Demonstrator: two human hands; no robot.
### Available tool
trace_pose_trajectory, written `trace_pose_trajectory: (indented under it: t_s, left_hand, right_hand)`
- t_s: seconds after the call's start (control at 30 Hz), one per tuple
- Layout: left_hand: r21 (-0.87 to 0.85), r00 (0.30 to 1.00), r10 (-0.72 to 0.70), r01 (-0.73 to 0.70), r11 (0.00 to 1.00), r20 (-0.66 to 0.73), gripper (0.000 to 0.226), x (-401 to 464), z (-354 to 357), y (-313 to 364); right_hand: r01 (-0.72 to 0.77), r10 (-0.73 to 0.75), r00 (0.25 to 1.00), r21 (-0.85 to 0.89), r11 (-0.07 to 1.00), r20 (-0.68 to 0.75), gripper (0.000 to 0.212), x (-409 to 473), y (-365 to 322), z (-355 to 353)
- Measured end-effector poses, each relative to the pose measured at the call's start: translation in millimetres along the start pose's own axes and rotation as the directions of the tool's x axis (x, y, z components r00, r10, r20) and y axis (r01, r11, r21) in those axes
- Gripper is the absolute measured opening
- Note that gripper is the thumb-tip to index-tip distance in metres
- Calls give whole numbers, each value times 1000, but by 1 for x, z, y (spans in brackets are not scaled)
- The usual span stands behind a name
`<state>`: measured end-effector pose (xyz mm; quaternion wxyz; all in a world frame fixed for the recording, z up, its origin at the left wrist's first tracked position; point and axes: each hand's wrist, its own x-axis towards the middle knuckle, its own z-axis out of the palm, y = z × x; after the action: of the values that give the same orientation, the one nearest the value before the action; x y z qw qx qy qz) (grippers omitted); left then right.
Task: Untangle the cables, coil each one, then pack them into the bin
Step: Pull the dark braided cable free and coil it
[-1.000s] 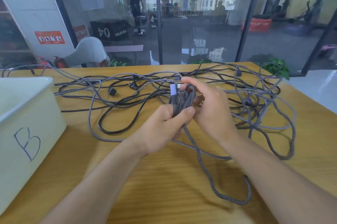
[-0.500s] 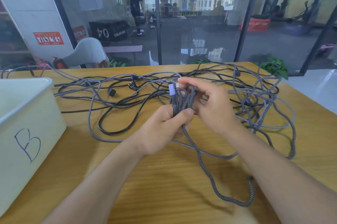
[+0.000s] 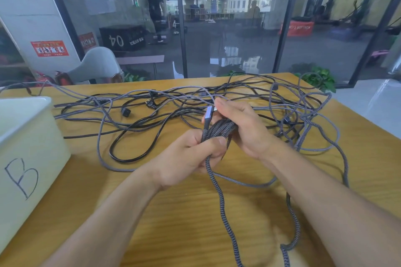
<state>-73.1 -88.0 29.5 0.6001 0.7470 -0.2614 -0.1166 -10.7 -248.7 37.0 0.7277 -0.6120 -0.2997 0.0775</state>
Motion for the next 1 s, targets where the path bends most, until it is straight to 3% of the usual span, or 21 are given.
trace_pose_trajectory:
  t_s: [0.13, 0.27, 0.43, 0.57, 0.67, 0.73, 0.8, 0.87, 0.93, 1.0]
  left_hand:
    - [-1, 1000, 10, -10, 1000, -11, 44, -1, -3, -1]
    - [0, 1000, 27, -27, 1000, -5, 43, -2, -3, -2]
    - [17, 998, 63, -63, 998, 16, 39, 0, 1, 2]
    - [15, 999, 41, -41, 999, -2, 35, -4, -4, 3]
    - [68, 994, -22, 29, 997, -103, 34, -4, -11, -3]
    - [100, 979, -29, 50, 994, -200, 35, -3, -20, -10]
    - [116, 951, -20, 58, 991, -308, 41, -3, -30, -16]
    - [126, 917, 5, 49, 991, -398, 46, -4, -36, -19]
    - [121, 889, 20, 40, 992, -458, 46, -4, -37, -19]
    - [117, 867, 28, 35, 992, -497, 46, -3, -37, -18]
  right_hand:
    - [58, -59, 994, -19, 998, -88, 30, 3, 3, 5]
    - [33, -35, 999, -88, 996, -28, 30, 2, 0, 2]
    - [119, -136, 974, -105, 987, -181, 28, 2, 2, 10]
    - [17, -38, 987, -135, 991, -156, 25, 5, 1, 7]
    - [-89, 25, 987, -410, 908, -157, 18, 2, 3, -1]
    - [-109, -8, 981, -595, 796, -191, 28, -3, -6, -4]
    - [-137, 83, 990, -643, 753, -114, 48, -10, -24, -7]
    - [-198, 332, 939, -645, 738, 92, 58, -19, -37, -5]
    - [-223, 496, 839, -689, 690, 225, 52, -25, -38, 0]
    - [-224, 507, 831, -697, 681, 229, 40, -28, -33, 6]
